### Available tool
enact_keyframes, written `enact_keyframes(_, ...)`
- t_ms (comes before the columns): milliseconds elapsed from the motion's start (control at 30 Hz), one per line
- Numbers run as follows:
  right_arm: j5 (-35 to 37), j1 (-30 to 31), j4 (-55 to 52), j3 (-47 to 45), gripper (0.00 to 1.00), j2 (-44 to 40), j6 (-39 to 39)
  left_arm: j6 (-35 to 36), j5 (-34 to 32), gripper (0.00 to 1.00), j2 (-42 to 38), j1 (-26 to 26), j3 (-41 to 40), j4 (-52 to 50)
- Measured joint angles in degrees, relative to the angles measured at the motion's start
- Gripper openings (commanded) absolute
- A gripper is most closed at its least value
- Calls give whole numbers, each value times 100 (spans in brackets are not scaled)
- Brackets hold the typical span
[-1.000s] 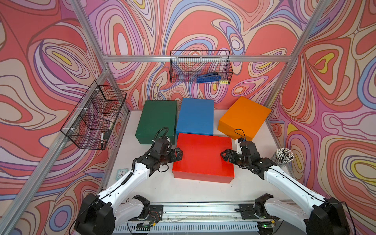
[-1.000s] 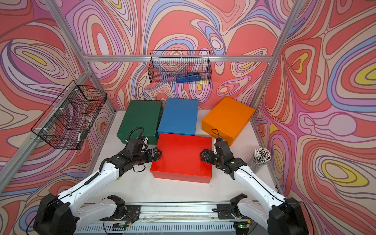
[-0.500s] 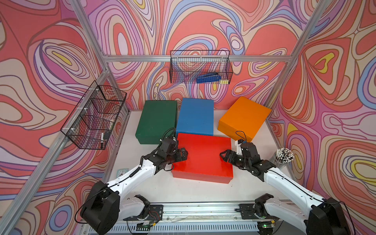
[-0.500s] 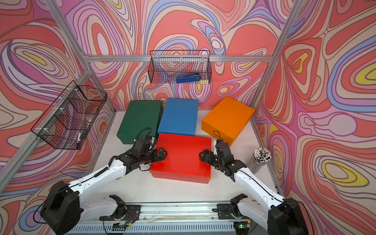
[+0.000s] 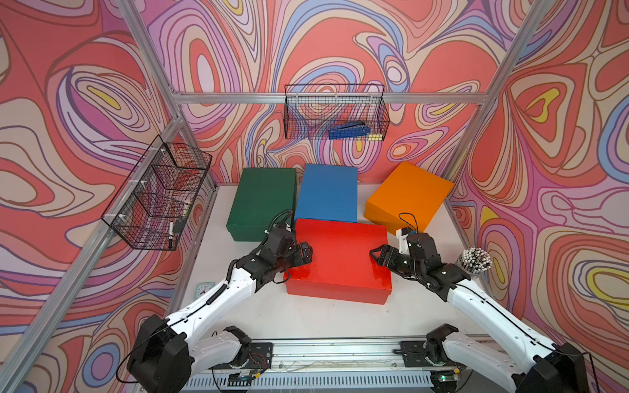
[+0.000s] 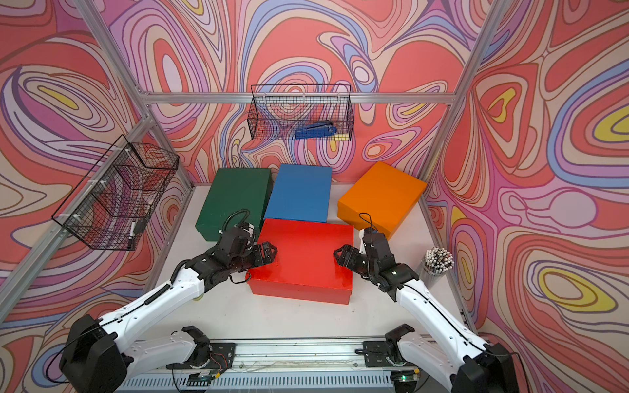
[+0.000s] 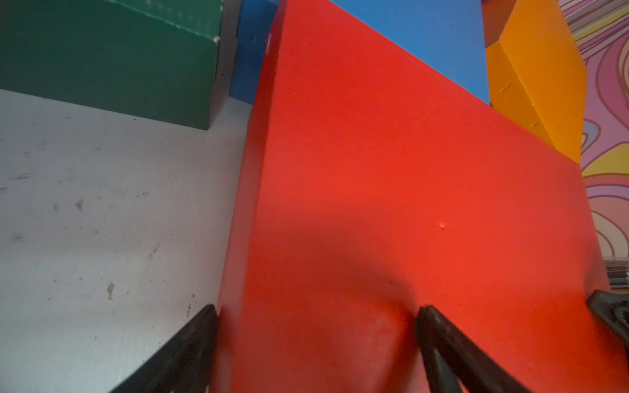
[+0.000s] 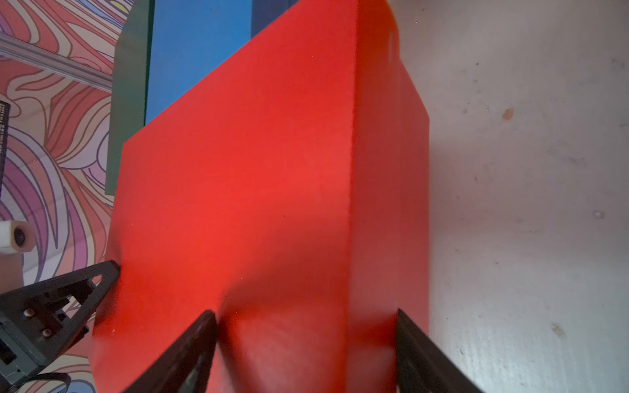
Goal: Stack the shoeboxes
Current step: Pick up the shoebox from the center of the board, then place the shoebox at the shoebox.
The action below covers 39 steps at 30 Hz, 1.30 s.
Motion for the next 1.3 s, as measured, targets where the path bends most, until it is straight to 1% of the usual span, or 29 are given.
enact_keyframes(400,205,271,-540,1008,78,15,0,-74,-588,89,-706,-170,590,-686)
enact_keyframes(600,372,282,-450,1639,78,455,-229,125,-938,89,-785,-173,986,-778)
enact_keyframes(833,560,267,-181,2376,78,1622,-518,540,-1696,91,-302,-166,1469,-833)
enact_keyframes(1000,835,229,24,2931,79,2470,-909,1062,-1987,89,278,-109,1987,-802)
enact_keyframes(1067,927,219,92,3185,80,2750,-1032,1117,-1926,89,474,46,2103,-688)
enact_keyframes(1200,1021,192,306,3685,80,3322,-1270,1078,-1469,88,868,562,2168,-354)
enact_keyframes(1300,979,133,461,3995,80,3683,-1381,975,-1209,88,1093,839,2194,-155)
